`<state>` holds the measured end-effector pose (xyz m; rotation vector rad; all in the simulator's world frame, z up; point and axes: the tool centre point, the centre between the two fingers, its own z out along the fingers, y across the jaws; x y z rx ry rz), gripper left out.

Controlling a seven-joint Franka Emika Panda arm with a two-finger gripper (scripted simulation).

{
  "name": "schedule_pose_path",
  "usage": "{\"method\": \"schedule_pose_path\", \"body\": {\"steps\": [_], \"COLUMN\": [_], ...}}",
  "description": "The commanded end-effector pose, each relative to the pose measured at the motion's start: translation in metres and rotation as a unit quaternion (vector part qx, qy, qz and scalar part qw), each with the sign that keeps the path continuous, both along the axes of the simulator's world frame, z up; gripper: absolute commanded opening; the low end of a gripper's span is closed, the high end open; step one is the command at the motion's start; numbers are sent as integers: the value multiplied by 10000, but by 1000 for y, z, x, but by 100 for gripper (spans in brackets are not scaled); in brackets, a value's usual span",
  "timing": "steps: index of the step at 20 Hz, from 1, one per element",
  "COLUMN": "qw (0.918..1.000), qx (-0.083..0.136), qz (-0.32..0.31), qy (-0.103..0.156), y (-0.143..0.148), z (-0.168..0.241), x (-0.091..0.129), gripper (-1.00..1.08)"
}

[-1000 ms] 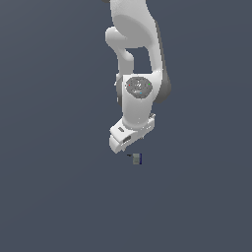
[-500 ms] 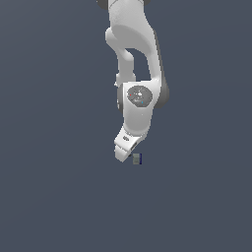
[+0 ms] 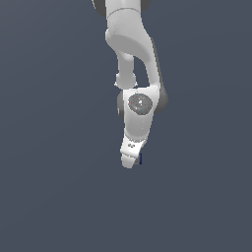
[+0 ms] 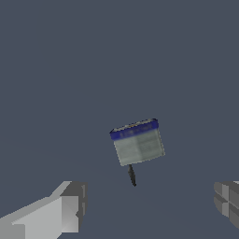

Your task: Pick up the object and move it to a goal position.

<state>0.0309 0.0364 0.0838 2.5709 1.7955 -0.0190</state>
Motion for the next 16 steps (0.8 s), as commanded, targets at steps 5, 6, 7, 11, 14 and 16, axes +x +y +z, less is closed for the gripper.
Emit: {"method": "schedule_pose_path", "body": {"steps": [5,6,7,11,14,16], "qw": [9969,9962,9954,9926,9911,9905], "qx": [33,37,41,53,59,61], "qz": [781,872,955,1214,1332,1375], "qy": [-11,-13,-14,-20,-23,-25], "y": [3,3,3,4,5,5], "z": [-12,-13,-15,-18,-20,-21], "x": [4,4,4,6,6,6], "gripper": [100,100,100,100,100,100]}}
